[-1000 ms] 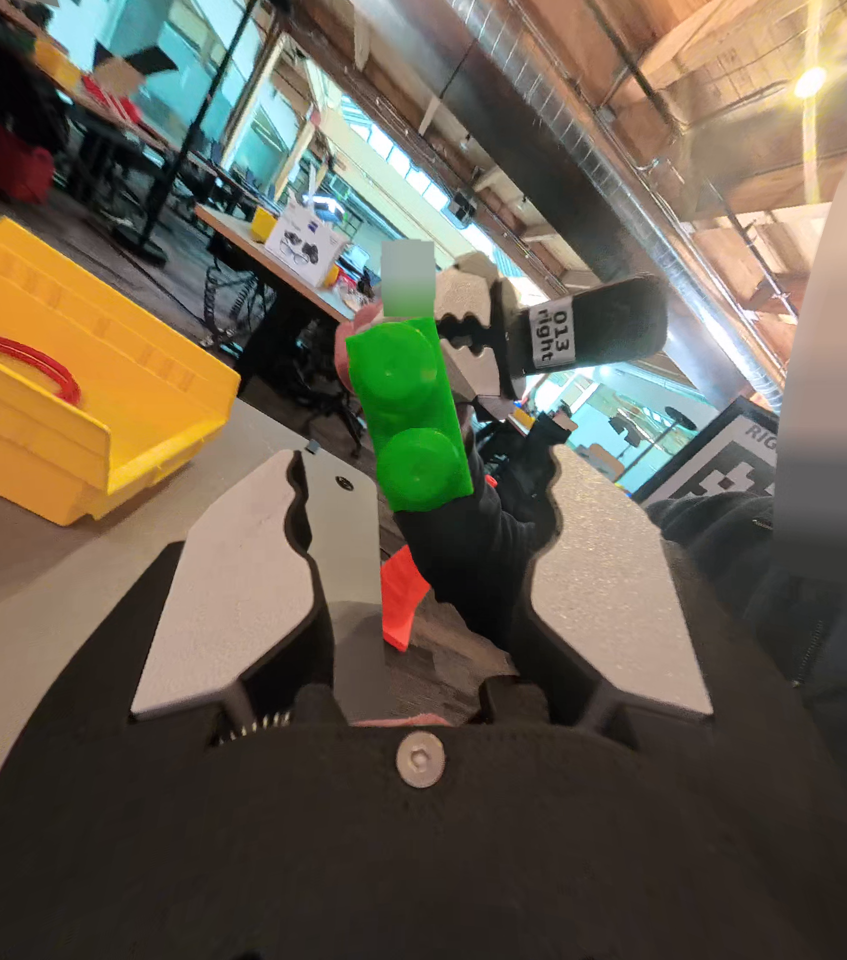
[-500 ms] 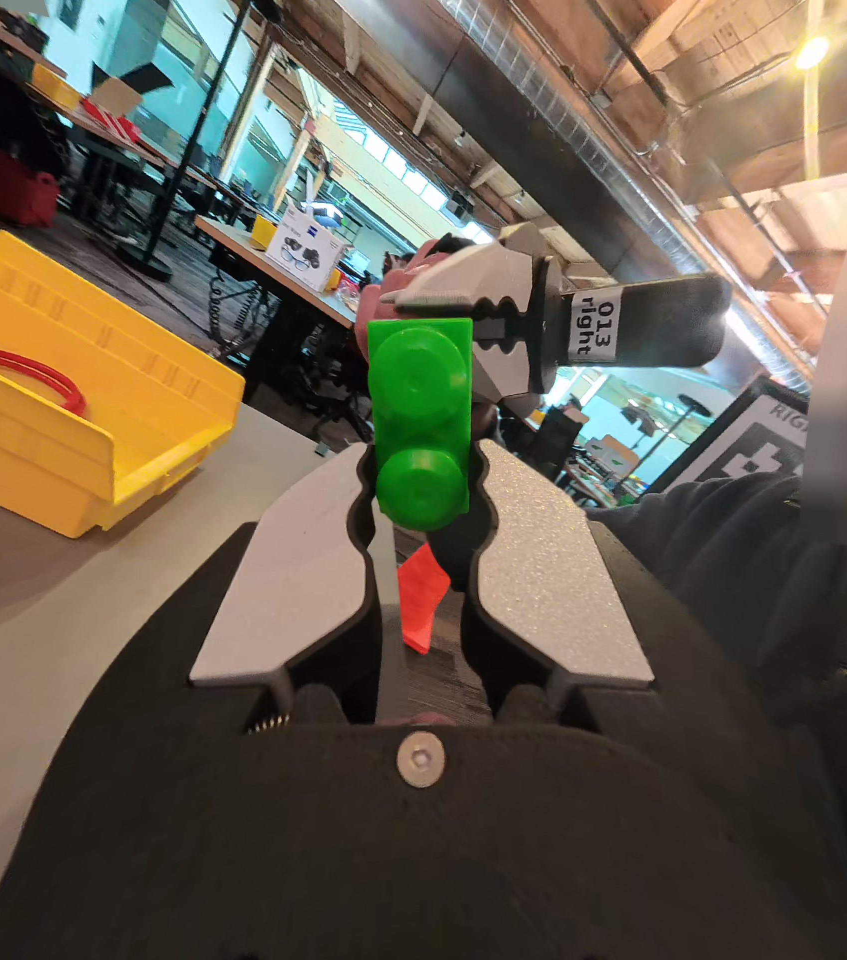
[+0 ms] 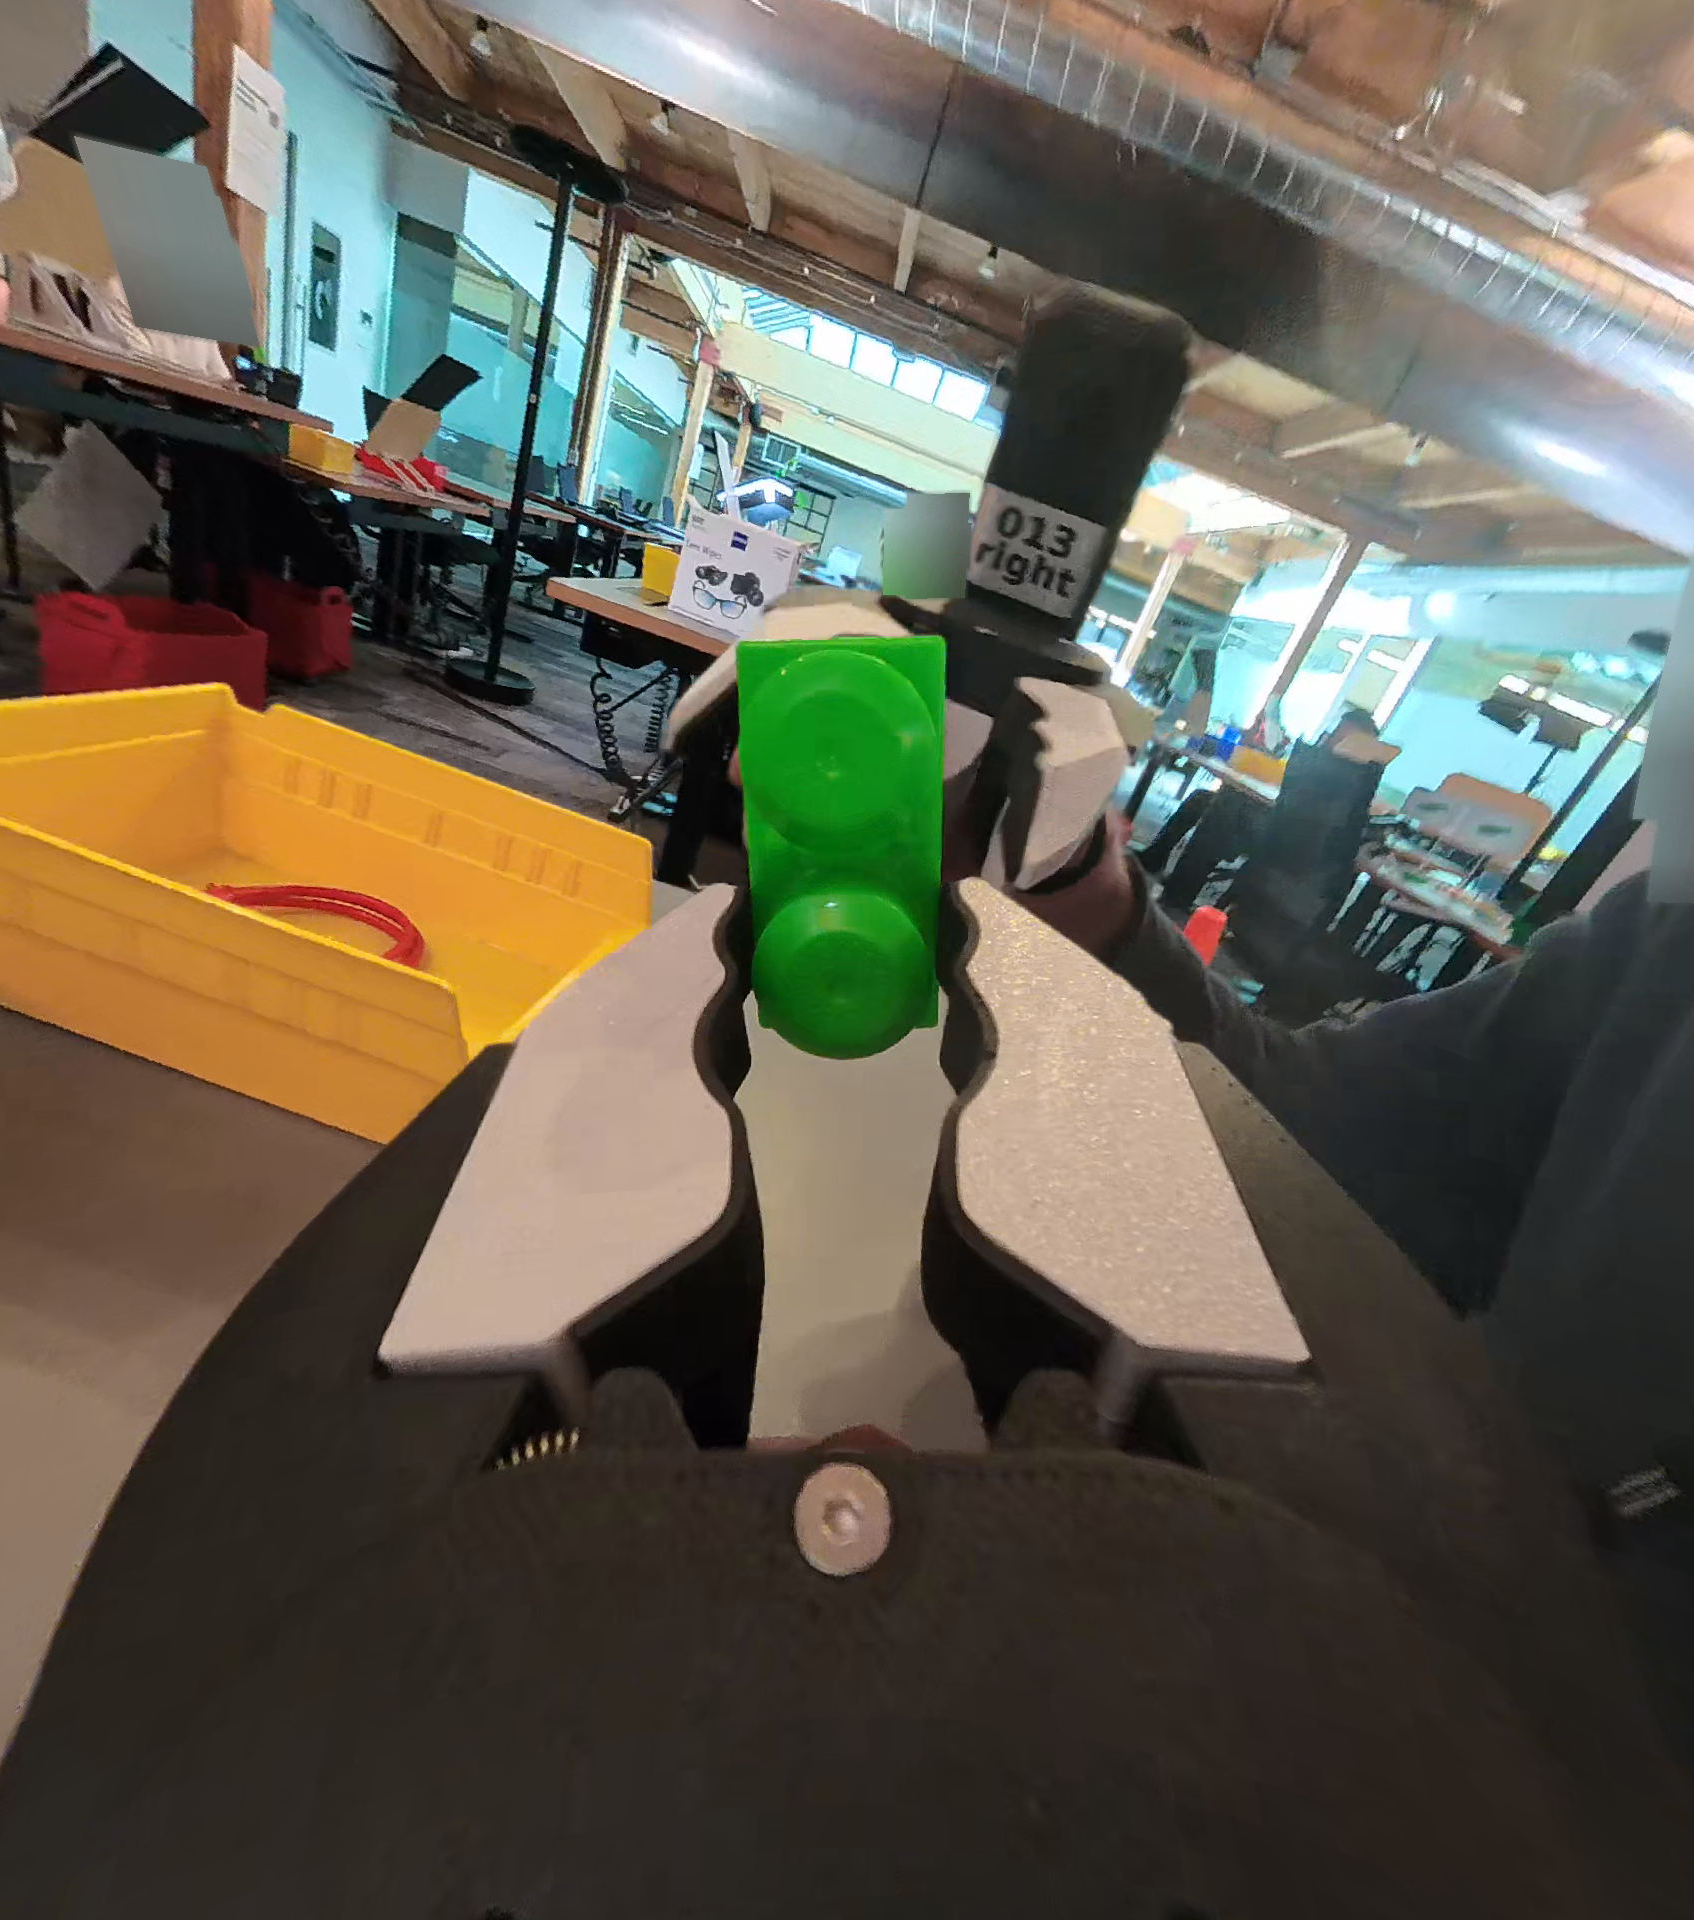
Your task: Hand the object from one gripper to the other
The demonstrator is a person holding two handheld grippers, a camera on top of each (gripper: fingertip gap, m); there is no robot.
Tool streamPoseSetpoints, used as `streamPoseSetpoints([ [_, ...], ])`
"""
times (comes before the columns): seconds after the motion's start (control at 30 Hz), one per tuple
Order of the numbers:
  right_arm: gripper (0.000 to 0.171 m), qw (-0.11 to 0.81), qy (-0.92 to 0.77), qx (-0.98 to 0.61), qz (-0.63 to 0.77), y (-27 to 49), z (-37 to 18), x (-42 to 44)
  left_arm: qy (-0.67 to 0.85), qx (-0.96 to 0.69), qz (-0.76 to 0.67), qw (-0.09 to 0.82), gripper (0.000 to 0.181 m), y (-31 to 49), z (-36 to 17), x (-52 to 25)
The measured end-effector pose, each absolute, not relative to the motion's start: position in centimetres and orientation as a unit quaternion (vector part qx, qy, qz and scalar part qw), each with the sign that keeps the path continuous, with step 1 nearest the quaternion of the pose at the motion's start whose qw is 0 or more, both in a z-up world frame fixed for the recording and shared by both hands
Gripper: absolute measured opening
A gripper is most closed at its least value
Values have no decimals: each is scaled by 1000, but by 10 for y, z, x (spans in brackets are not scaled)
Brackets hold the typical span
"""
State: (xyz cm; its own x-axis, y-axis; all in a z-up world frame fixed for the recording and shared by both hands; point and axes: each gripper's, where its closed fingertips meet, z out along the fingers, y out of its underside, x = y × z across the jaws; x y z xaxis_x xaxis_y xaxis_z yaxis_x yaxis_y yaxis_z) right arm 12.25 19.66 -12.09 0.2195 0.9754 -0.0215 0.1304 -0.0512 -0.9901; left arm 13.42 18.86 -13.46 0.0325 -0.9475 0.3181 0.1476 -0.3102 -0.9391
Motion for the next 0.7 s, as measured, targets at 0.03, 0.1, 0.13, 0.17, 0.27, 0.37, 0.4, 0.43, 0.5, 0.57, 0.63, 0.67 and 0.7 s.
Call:
streamPoseSetpoints([
  [0.03,55,498,-467,-589,433,194,-121,119,375,-548,-586,466,33,186,-135,135],
  [0.1,44,488,-466,-582,454,192,-119,116,393,-546,-572,470,33,183,-136,138],
  [0.13,37,483,-469,-579,460,191,-119,115,399,-546,-565,473,33,182,-137,138],
  [0.17,36,479,-473,-577,462,190,-119,114,400,-544,-564,475,33,182,-137,138],
  [0.27,35,482,-483,-575,452,189,-119,113,401,-541,-567,474,33,180,-139,139],
  [0.37,34,510,-465,-559,460,190,-108,116,392,-542,-572,476,34,183,-137,136],
  [0.4,34,520,-452,-554,468,192,-103,119,387,-540,-576,476,37,183,-136,135],
  [0.43,34,528,-440,-551,474,194,-99,121,385,-542,-578,473,41,183,-137,135],
  [0.5,34,546,-419,-536,489,196,-92,125,389,-547,-580,462,49,179,-142,138],
  [0.57,34,554,-401,-528,503,197,-88,126,378,-548,-588,458,59,177,-144,143],
  [0.63,33,562,-391,-518,513,196,-86,126,360,-539,-609,458,59,176,-139,146],
  [0.67,34,562,-390,-517,515,194,-87,125,349,-534,-618,460,59,177,-136,147],
  [0.7,34,559,-393,-519,514,193,-89,123,338,-529,-626,463,58,178,-133,148],
])
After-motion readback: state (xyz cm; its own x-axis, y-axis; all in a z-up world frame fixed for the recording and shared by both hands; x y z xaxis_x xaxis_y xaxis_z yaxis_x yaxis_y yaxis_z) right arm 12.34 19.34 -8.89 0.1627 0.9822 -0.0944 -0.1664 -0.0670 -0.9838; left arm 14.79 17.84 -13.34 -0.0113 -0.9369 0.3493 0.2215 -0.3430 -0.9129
